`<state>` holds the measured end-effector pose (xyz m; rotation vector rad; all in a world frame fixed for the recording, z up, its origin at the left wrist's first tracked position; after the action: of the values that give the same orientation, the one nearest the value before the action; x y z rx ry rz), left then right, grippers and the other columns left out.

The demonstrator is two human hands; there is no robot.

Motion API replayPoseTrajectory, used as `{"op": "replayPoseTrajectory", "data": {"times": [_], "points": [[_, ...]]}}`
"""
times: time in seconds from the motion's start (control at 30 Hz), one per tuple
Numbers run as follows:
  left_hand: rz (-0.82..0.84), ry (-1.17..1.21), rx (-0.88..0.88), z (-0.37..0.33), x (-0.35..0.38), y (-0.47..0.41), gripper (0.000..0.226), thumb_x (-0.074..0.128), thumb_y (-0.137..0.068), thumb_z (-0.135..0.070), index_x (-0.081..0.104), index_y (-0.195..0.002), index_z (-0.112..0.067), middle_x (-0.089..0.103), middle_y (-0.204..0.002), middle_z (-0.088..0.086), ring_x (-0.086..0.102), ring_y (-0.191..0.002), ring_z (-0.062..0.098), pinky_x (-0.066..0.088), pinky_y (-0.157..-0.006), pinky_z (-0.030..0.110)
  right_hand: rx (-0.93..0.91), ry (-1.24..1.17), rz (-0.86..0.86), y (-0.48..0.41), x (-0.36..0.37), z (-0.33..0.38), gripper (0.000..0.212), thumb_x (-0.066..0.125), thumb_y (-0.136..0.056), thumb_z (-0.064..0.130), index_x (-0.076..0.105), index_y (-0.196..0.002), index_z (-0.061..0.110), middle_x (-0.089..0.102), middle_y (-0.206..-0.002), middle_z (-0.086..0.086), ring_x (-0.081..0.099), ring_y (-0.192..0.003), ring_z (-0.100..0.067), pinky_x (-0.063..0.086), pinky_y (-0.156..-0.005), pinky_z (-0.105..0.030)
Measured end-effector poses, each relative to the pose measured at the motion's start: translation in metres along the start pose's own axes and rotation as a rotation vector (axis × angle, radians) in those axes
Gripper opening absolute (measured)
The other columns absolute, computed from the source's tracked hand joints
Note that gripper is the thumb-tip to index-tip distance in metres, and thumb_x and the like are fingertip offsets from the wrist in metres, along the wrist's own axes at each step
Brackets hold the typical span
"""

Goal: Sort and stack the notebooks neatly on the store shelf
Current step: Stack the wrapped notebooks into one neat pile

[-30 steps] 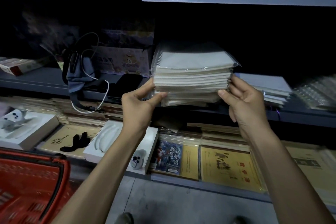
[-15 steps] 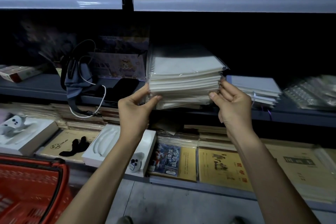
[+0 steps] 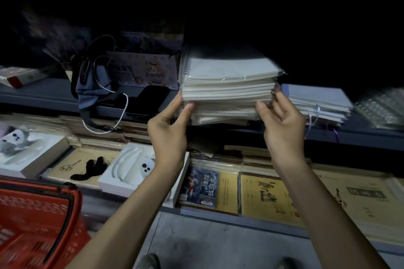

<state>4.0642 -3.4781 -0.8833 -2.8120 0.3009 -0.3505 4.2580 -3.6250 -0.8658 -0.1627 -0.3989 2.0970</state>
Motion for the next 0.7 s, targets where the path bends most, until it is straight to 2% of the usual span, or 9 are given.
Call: {"op": "replayPoseTrajectory", "data": {"times": [0.13,0.27,0.3,0.37,0.43,0.5,0.53,0.63,0.7], "points": [[0.004,-0.006,0.012,0.001,-0.001,-0.002,0.038,0.079,-0.093,-0.017,0.073,-0.13,-0.012,0.076,-0.126,-0.002,0.068,-0.123,0.009,0.054,-0.109,0.034,-0.019,0.008,-0.029,-0.005,-0.002,-0.001,0.062,0.074,-0.093,0.015,0.05,-0.15,0.015,0.059,-0.146,0.001,0.056,-0.132,-0.003,0.047,-0.11,-0.025],[0.093,-0.175,0.084,-0.003,-0.005,-0.009,0.042,0.081,-0.092,-0.031,0.074,-0.132,-0.019,0.077,-0.124,-0.004,0.069,-0.122,0.013,0.055,-0.108,0.043,-0.073,0.159,0.005,-0.003,-0.003,0.004,0.062,0.072,-0.095,0.024,0.048,-0.152,0.016,0.056,-0.147,0.008,0.052,-0.132,0.002,0.044,-0.108,-0.014],[0.129,-0.223,0.095,-0.002,-0.004,-0.012,0.05,0.083,-0.09,-0.038,0.071,-0.136,-0.021,0.076,-0.126,-0.005,0.068,-0.124,0.014,0.055,-0.108,0.043,-0.083,0.204,0.024,-0.002,-0.002,0.005,0.061,0.071,-0.097,0.027,0.047,-0.153,0.018,0.055,-0.147,0.01,0.051,-0.134,0.001,0.043,-0.11,-0.017],[0.179,-0.322,0.102,-0.001,-0.002,-0.013,0.066,0.083,-0.085,-0.056,0.065,-0.141,-0.027,0.073,-0.131,-0.006,0.067,-0.125,0.018,0.054,-0.108,0.044,-0.071,0.241,0.057,-0.001,-0.001,0.002,0.062,0.068,-0.098,0.031,0.045,-0.155,0.021,0.054,-0.15,0.009,0.049,-0.138,-0.005,0.043,-0.116,-0.032],[0.213,-0.323,0.093,-0.001,0.002,-0.01,0.058,0.082,-0.086,-0.054,0.068,-0.136,-0.028,0.075,-0.123,-0.011,0.069,-0.119,0.011,0.055,-0.106,0.04,-0.054,0.235,0.077,0.0,0.001,-0.001,0.06,0.067,-0.099,0.03,0.044,-0.155,0.023,0.056,-0.15,0.008,0.051,-0.139,-0.009,0.042,-0.117,-0.039],[0.222,-0.3,0.111,-0.001,0.004,-0.01,0.04,0.08,-0.092,-0.04,0.073,-0.129,-0.025,0.077,-0.117,-0.014,0.068,-0.116,0.003,0.054,-0.105,0.035,-0.05,0.225,0.064,0.0,0.001,0.0,0.055,0.066,-0.1,0.025,0.048,-0.152,0.023,0.062,-0.143,0.01,0.058,-0.133,-0.016,0.046,-0.105,-0.038],[0.226,-0.307,0.123,-0.001,0.004,-0.011,0.039,0.079,-0.093,-0.04,0.073,-0.128,-0.025,0.076,-0.12,-0.013,0.067,-0.12,0.004,0.052,-0.107,0.036,-0.043,0.213,0.046,0.0,0.0,0.001,0.053,0.067,-0.1,0.023,0.05,-0.15,0.022,0.065,-0.139,0.01,0.061,-0.129,-0.016,0.047,-0.1,-0.036],[0.236,-0.319,0.141,0.001,0.005,-0.017,0.049,0.076,-0.089,-0.055,0.072,-0.13,-0.028,0.072,-0.132,-0.006,0.062,-0.132,0.018,0.049,-0.113,0.048,-0.021,0.158,-0.002,-0.001,0.002,0.007,0.052,0.069,-0.098,0.016,0.054,-0.147,0.019,0.067,-0.134,0.01,0.061,-0.123,0.002,0.046,-0.106,-0.018],[0.248,-0.317,0.145,0.002,0.007,-0.021,0.031,0.077,-0.092,-0.048,0.075,-0.112,-0.025,0.074,-0.111,-0.009,0.067,-0.12,0.022,0.051,-0.109,0.046,-0.013,0.143,-0.021,-0.002,0.002,0.009,0.051,0.07,-0.097,0.014,0.056,-0.146,0.017,0.07,-0.127,0.012,0.063,-0.118,0.005,0.047,-0.106,-0.019]]}}
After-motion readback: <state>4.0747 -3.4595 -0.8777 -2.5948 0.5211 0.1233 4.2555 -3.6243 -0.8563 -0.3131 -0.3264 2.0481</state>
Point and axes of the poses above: each hand's wrist, its own y-axis away from the middle knuckle, its own x-axis out of the palm, z = x × y, the point moved 6 cm from there along -y, towards the middle knuckle
